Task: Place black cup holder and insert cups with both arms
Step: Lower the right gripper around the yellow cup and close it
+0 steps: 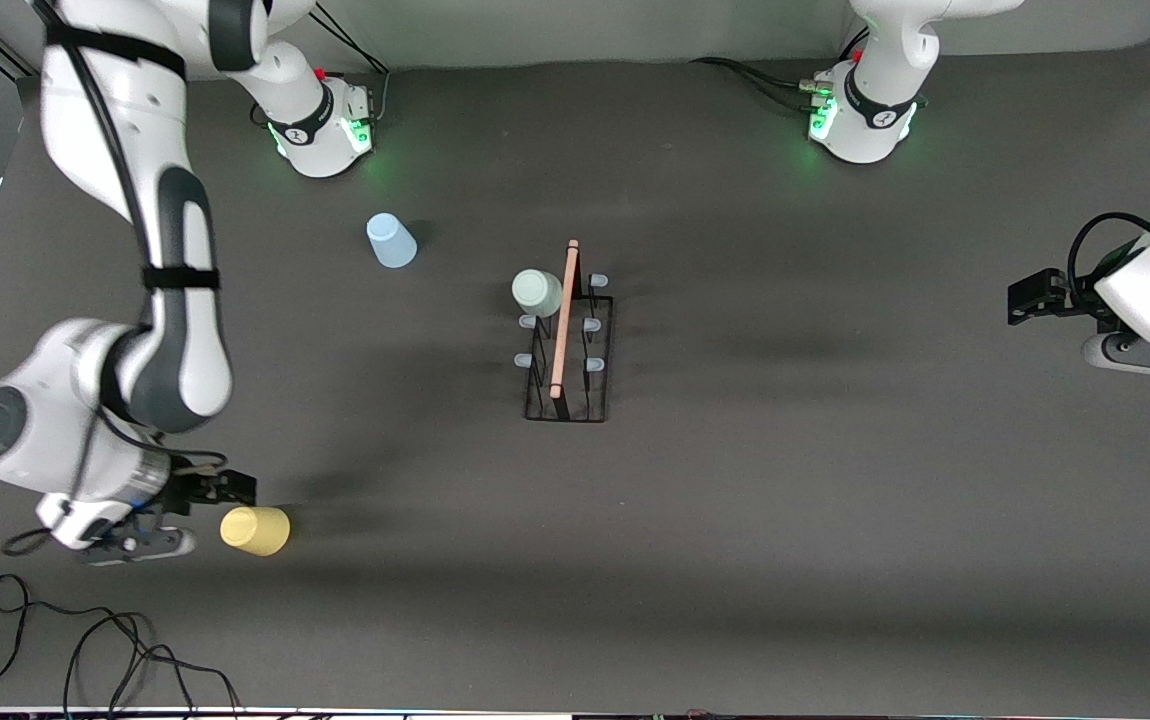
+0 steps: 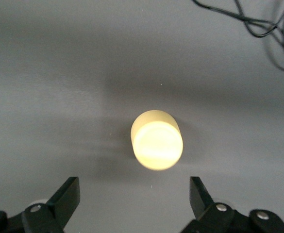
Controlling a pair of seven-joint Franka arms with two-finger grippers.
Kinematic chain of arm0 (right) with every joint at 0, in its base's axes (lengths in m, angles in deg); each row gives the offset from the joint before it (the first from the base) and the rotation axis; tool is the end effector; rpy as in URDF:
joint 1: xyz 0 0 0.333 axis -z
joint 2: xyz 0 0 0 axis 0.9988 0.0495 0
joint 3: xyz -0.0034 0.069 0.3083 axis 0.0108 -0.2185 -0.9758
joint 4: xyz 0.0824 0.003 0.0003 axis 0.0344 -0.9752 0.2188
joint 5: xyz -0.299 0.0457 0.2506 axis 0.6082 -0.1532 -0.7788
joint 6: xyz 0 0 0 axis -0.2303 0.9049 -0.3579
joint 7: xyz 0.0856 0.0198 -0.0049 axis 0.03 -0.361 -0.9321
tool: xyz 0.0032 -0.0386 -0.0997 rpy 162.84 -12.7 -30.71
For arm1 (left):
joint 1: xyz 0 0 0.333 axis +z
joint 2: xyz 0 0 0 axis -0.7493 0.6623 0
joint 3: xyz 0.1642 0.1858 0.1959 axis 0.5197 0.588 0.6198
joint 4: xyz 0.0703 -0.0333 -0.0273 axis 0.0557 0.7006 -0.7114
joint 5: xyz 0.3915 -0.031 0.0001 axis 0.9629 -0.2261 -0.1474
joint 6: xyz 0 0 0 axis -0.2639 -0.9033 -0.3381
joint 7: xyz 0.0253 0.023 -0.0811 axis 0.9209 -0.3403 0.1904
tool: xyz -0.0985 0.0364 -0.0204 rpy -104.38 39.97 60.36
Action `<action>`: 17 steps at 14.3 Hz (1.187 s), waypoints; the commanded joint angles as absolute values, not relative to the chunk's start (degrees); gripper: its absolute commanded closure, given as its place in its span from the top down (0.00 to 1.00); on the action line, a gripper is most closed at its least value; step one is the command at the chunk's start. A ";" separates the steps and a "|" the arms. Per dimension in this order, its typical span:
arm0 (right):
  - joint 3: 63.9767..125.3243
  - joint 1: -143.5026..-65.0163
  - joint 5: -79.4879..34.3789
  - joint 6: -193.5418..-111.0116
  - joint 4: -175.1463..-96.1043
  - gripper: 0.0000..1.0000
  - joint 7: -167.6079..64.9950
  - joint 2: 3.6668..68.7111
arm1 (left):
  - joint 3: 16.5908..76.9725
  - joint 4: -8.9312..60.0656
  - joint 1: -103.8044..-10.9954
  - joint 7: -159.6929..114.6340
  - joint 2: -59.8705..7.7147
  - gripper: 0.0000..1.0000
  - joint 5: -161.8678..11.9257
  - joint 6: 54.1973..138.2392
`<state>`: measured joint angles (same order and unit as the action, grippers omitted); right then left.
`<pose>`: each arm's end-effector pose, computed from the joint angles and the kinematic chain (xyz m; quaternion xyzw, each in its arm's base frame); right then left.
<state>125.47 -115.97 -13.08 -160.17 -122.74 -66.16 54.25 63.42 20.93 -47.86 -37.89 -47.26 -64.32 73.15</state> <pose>0.7153 0.0098 0.3057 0.9978 0.0521 0.0398 0.0053 0.5762 -0.0059 0.5460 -0.9949 0.0873 0.0488 0.0100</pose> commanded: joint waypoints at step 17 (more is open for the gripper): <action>119.43 -110.61 -7.38 -153.93 -116.41 0.03 -63.29 51.26 | 63.35 21.83 -47.73 -38.56 -48.45 1.00 -64.13 72.83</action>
<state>119.02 -108.81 -13.74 -159.31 -115.40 -69.58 58.67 63.42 20.96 -47.87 -37.89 -47.26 -64.32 73.15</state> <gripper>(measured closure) 0.339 0.000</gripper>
